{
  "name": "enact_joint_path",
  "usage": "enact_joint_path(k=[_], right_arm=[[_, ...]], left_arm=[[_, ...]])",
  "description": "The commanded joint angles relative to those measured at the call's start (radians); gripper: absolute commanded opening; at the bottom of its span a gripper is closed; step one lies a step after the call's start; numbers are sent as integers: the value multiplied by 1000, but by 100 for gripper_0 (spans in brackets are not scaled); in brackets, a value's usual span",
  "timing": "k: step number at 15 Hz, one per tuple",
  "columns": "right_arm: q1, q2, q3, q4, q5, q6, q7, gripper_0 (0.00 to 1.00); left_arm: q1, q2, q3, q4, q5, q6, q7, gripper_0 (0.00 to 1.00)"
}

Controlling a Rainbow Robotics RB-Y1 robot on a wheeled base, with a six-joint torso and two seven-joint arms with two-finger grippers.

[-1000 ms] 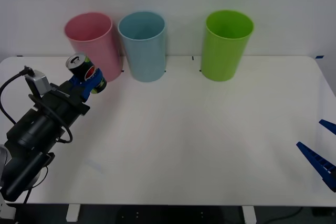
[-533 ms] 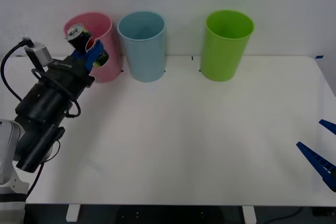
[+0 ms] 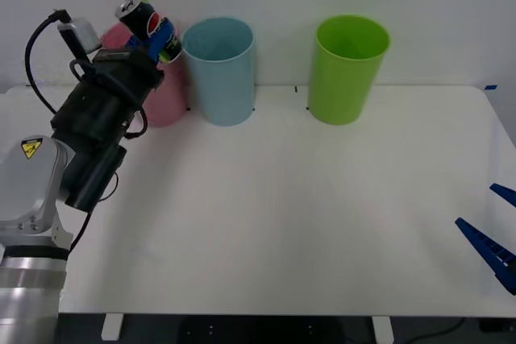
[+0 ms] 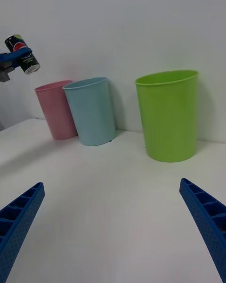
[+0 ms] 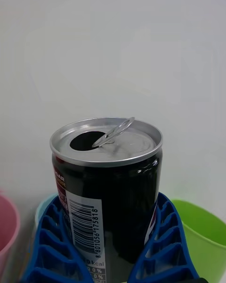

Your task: Grasp the object on the table and drop it into the matching bin: aluminum can to the light blue bin, PET bottle to the pink bin.

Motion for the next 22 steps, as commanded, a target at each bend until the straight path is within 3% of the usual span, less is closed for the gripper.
enact_joint_path(k=[1, 8, 14, 22], right_arm=[[0, 0, 0, 0, 0, 0, 0, 100], [0, 0, 0, 0, 0, 0, 0, 100], [0, 0, 0, 0, 0, 0, 0, 100], [0, 0, 0, 0, 0, 0, 0, 100]], left_arm=[[-107, 0, -7, 115, -25, 10, -6, 0], [-384, -2, -11, 439, -97, 89, -46, 0], [-530, -23, -34, 641, -125, 257, -160, 0], [-590, -74, -66, 696, -126, 316, -189, 0]])
